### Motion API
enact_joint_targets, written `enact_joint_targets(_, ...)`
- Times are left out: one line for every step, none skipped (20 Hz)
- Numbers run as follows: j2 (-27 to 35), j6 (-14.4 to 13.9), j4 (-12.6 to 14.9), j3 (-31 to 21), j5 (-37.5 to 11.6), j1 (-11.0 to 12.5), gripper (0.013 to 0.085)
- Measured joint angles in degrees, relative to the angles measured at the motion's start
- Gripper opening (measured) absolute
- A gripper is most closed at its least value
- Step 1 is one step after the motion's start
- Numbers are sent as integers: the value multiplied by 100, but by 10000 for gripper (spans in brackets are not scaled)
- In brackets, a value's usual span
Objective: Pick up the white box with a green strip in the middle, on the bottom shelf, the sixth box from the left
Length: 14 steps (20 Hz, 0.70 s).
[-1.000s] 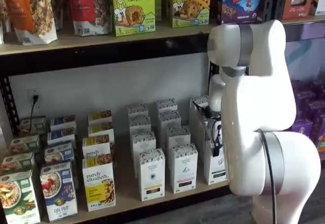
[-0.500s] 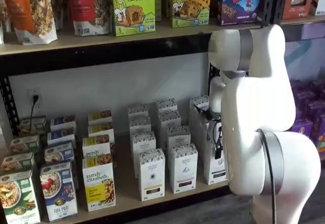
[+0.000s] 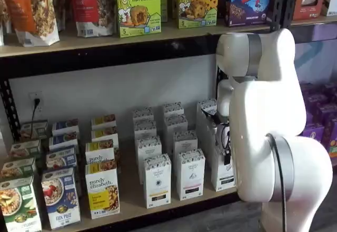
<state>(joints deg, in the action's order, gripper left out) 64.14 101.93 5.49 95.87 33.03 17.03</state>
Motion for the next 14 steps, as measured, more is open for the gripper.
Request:
enact_joint_targets(21, -32, 35, 73, 116, -2, 770)
enact_joint_targets(32, -57, 63, 110, 167, -5, 770)
enact_joint_targets(42, -97, 108, 137, 183, -9, 730)
enact_joint_targets(49, -148, 165, 159, 203, -12, 690)
enact_joint_targets(57, -192, 214, 186, 229, -16, 690)
enact_joint_targets(58, -220, 247, 197, 228, -17, 690)
enact_joint_targets(59, -261, 294, 200, 211, -18, 690)
enact_joint_targets(62, -283, 318, 211, 209, -19, 690)
enact_joint_targets(67, -289, 323, 227, 220, -22, 690)
enact_joint_targets(73, -291, 322, 245, 233, -27, 690)
enact_joint_targets(81, -290, 316, 266, 253, -32, 690)
enact_joint_targets(88, -292, 313, 287, 277, -37, 690)
enact_joint_targets(93, -298, 314, 304, 298, -42, 690)
enact_joint_targets(96, -308, 321, 314, 306, -48, 690)
